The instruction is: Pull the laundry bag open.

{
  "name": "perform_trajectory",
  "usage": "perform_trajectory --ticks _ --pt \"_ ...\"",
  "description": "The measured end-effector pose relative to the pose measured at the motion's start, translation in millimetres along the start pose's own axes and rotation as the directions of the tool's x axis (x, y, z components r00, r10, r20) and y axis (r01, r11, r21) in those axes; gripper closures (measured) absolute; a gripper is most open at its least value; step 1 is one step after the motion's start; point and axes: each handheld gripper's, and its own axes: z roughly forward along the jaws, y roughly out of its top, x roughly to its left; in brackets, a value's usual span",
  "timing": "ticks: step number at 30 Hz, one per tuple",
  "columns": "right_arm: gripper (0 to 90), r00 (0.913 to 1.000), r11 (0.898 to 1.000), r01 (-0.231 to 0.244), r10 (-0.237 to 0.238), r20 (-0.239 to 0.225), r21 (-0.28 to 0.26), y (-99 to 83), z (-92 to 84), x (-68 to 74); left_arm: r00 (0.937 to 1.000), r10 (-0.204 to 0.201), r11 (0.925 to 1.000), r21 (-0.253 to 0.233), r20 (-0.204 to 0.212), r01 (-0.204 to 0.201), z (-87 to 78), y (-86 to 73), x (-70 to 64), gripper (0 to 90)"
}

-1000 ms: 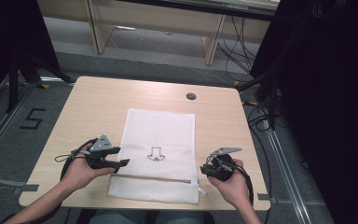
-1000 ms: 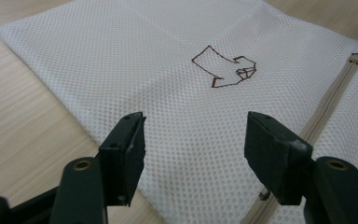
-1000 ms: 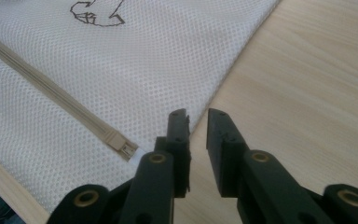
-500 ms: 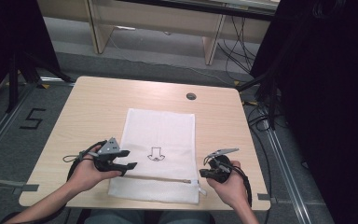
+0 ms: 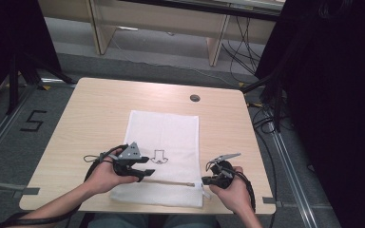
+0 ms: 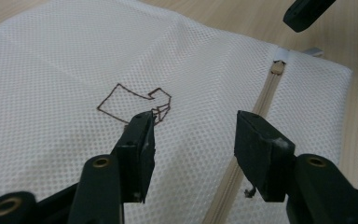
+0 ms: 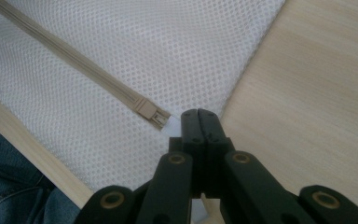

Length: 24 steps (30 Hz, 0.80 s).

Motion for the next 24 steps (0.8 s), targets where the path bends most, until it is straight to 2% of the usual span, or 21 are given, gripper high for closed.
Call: perform_trajectory --ticks 1,2,3,4,5,7,8,10,14,19,20,21,22,23,24 --pt "90.0 0.9999 1.000 0.010 -0.010 0.002 -0.004 -0.2 1.1 0.0 0.9997 0.022 0.9998 -0.001 0.010 -0.022 1.0 1.0 0.3 47.7" --pt "90.0 0.9999 1.000 -0.012 0.012 -0.001 0.011 -0.3 0.6 1.6 1.0000 0.004 1.0000 -0.007 0.000 -0.004 2.5 1.2 -1.8 47.7" --pt "90.0 1.0000 1.000 -0.009 0.009 -0.002 0.011 -0.1 1.0 1.4 0.9999 0.016 0.9998 -0.008 0.004 -0.016 3.3 2.3 -2.2 47.7" --pt "90.0 0.9999 1.000 -0.012 0.012 -0.003 0.009 -0.1 1.9 1.7 1.0000 0.007 1.0000 -0.002 0.001 -0.007 3.6 3.1 -3.2 47.7" --pt "90.0 0.9999 1.000 -0.011 0.011 0.001 0.012 0.5 2.5 1.5 0.9996 0.026 0.9996 -0.008 0.008 -0.026 5.4 4.5 -2.8 47.7" --pt "90.0 0.9999 1.000 0.014 -0.014 -0.002 0.003 0.8 5.1 0.3 0.9999 0.011 0.9999 -0.001 0.007 -0.011 7.6 6.7 -5.6 47.7" --pt "90.0 1.0000 1.000 0.008 -0.008 -0.002 0.011 1.0 5.9 1.1 0.9995 0.029 0.9996 -0.004 0.011 -0.029 9.5 7.6 -5.2 47.7" --pt "90.0 0.9999 1.000 0.013 -0.013 -0.004 0.016 0.9 7.3 1.9 0.9995 0.021 0.9998 -0.006 0.023 -0.021 12.3 9.7 -7.9 47.8" --pt "90.0 0.9999 0.999 -0.016 0.016 0.002 0.040 0.4 8.7 3.0 0.9986 0.040 0.9992 -0.003 0.036 -0.040 18.9 14.6 -12.4 48.1" --pt "90.0 1.0000 0.999 0.007 -0.007 -0.001 0.033 0.1 12.0 1.1 0.9969 0.056 0.9984 0.008 0.055 -0.056 27.1 19.4 -16.3 48.2" --pt "90.0 1.0000 0.999 -0.010 0.009 0.001 0.046 0.1 12.0 2.1 0.9973 0.052 0.9986 0.001 0.052 -0.052 29.1 19.8 -17.5 48.2" --pt "90.0 1.0000 0.999 -0.008 0.008 0.002 0.049 0.0 12.4 2.0 0.9962 0.069 0.9974 0.015 0.052 -0.070 29.5 20.7 -16.8 48.2" --pt "90.0 0.9999 0.999 -0.010 0.010 0.003 0.046 0.0 12.9 2.0 0.9955 0.072 0.9973 0.007 0.062 -0.073 32.1 21.6 -18.2 48.3" --pt "90.0 1.0000 0.999 -0.002 0.002 0.002 0.041 0.0 13.9 1.2 0.9964 0.059 0.9982 0.009 0.061 -0.060 33.9 21.7 -19.9 48.3" --pt "90.0 0.9999 0.999 -0.014 0.014 0.002 0.050 -0.1 13.7 2.1 0.9956 0.065 0.9977 0.016 0.068 -0.066 35.5 22.3 -20.4 48.2"
